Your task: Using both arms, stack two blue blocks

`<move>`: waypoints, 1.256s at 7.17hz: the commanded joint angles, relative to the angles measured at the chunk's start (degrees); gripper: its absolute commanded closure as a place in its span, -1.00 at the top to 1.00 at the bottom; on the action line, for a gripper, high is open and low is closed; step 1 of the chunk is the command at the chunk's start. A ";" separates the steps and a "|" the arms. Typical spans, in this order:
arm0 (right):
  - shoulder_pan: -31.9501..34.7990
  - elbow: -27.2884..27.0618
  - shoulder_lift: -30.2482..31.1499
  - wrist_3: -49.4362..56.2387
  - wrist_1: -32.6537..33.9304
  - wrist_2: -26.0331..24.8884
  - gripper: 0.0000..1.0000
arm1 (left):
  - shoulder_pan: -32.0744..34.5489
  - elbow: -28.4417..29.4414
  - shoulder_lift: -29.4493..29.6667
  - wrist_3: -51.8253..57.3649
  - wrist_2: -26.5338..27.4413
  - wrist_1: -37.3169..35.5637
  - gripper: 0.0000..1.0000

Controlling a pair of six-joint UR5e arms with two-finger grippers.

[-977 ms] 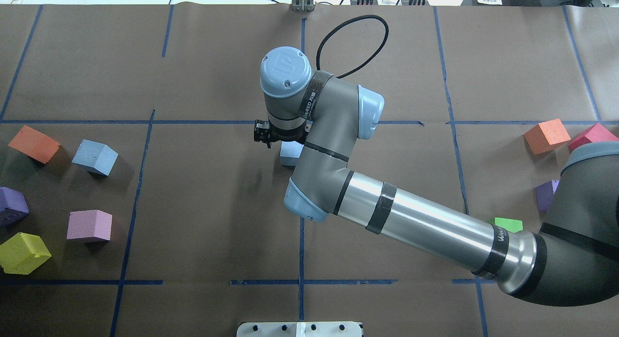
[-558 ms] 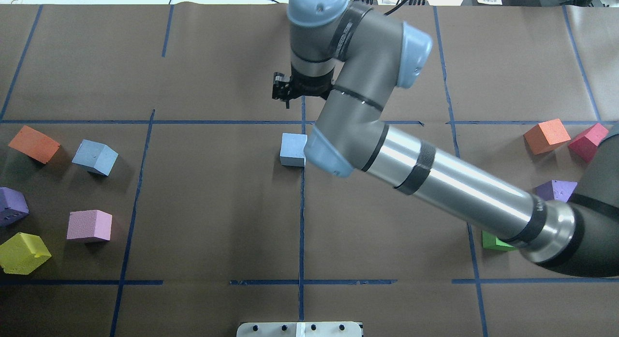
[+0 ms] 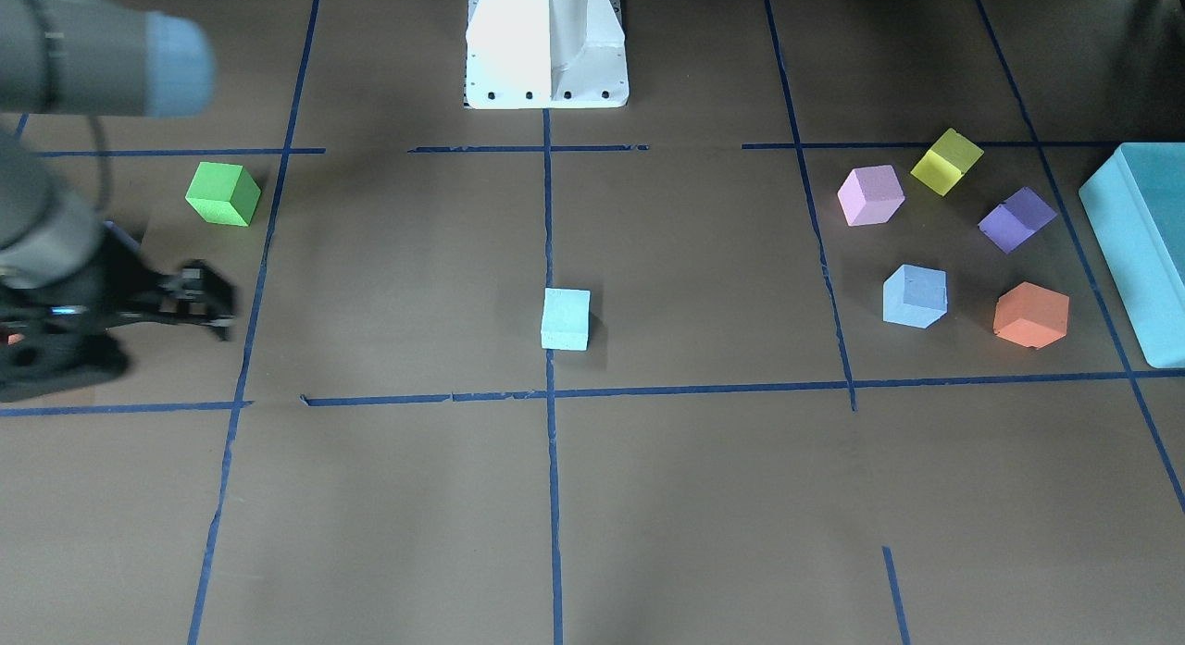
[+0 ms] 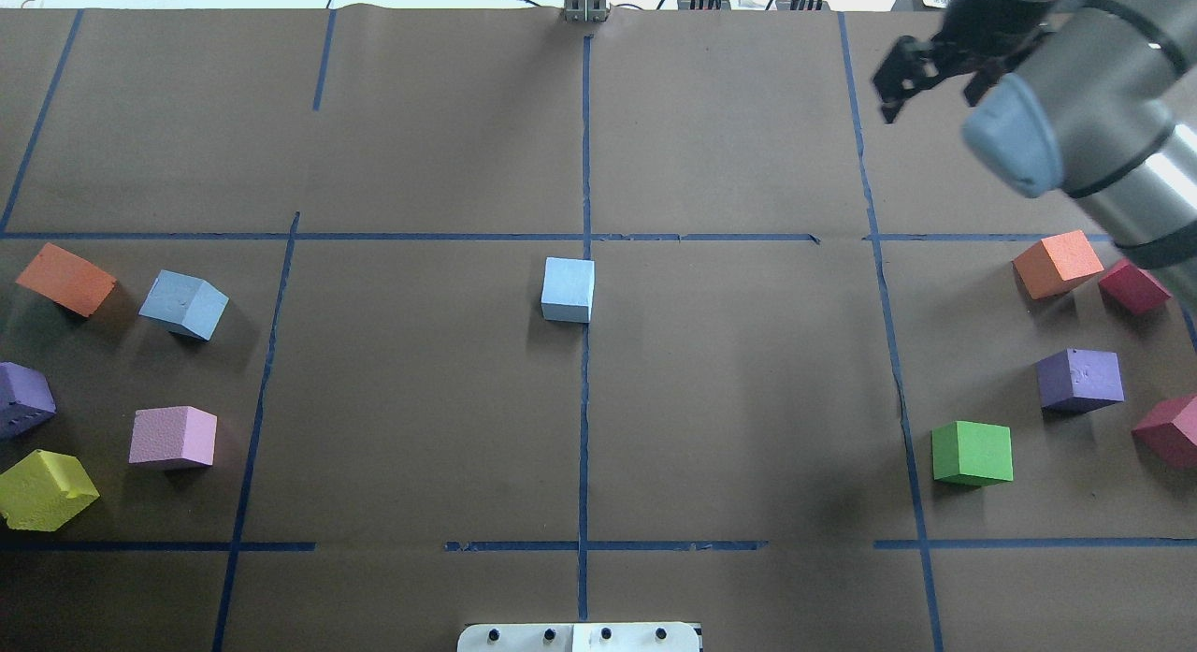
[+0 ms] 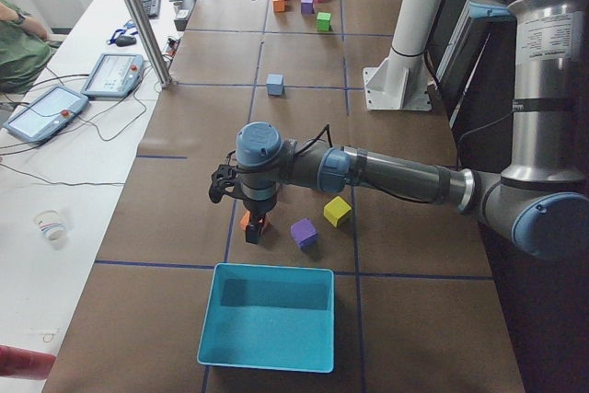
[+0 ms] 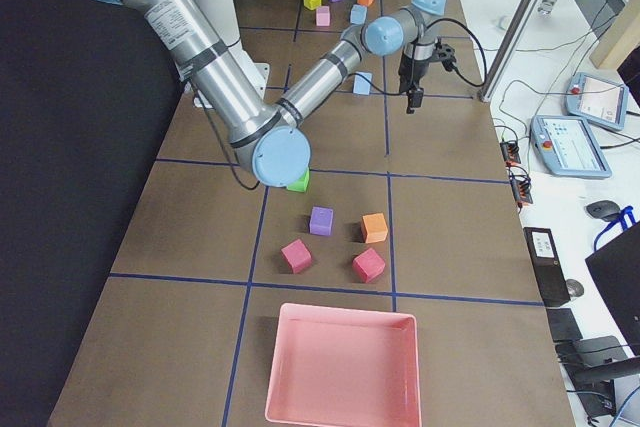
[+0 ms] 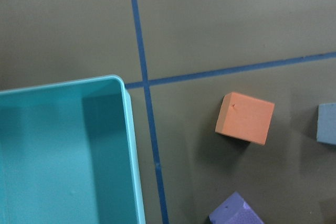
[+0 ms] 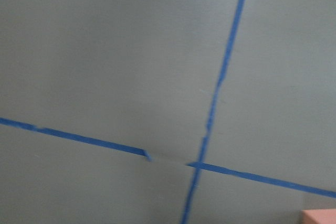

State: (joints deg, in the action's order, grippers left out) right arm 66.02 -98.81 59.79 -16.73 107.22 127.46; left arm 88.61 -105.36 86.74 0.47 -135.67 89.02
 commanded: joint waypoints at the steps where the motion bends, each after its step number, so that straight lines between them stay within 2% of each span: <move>1: 12.49 -1.83 15.98 27.94 -0.43 2.61 1.00 | -1.75 -0.72 0.80 -1.43 -0.12 2.02 1.00; 3: 23.83 -1.83 28.56 45.48 -0.70 5.16 1.00 | -6.31 -0.99 1.58 -1.61 -0.03 4.05 1.00; 4: 26.76 -1.83 34.45 47.30 -3.57 5.17 1.00 | -8.86 -0.90 3.50 -1.70 -0.03 3.97 1.00; 5: 27.40 -1.66 38.95 44.71 -9.78 6.04 0.99 | -9.76 -0.90 3.70 -4.05 0.05 4.23 1.00; 6: 27.40 -2.70 40.39 38.94 -11.75 7.01 0.99 | -13.42 -0.99 5.09 -8.16 0.32 4.84 1.00; 7: 27.32 -2.88 40.31 36.19 -12.47 7.10 0.99 | -17.29 -0.29 5.28 -11.94 0.49 8.77 1.00; 8: 27.23 -2.80 40.31 35.99 -12.65 7.28 1.00 | -22.02 0.93 5.37 -13.63 1.02 13.07 1.00; 9: 27.23 -2.80 40.31 35.98 -12.65 7.28 1.00 | -24.86 1.56 5.98 -16.61 3.98 14.85 1.00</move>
State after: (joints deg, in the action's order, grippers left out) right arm 93.25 -101.56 99.98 19.84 94.86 134.62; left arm 67.88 -104.72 92.16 -12.83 -134.07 100.75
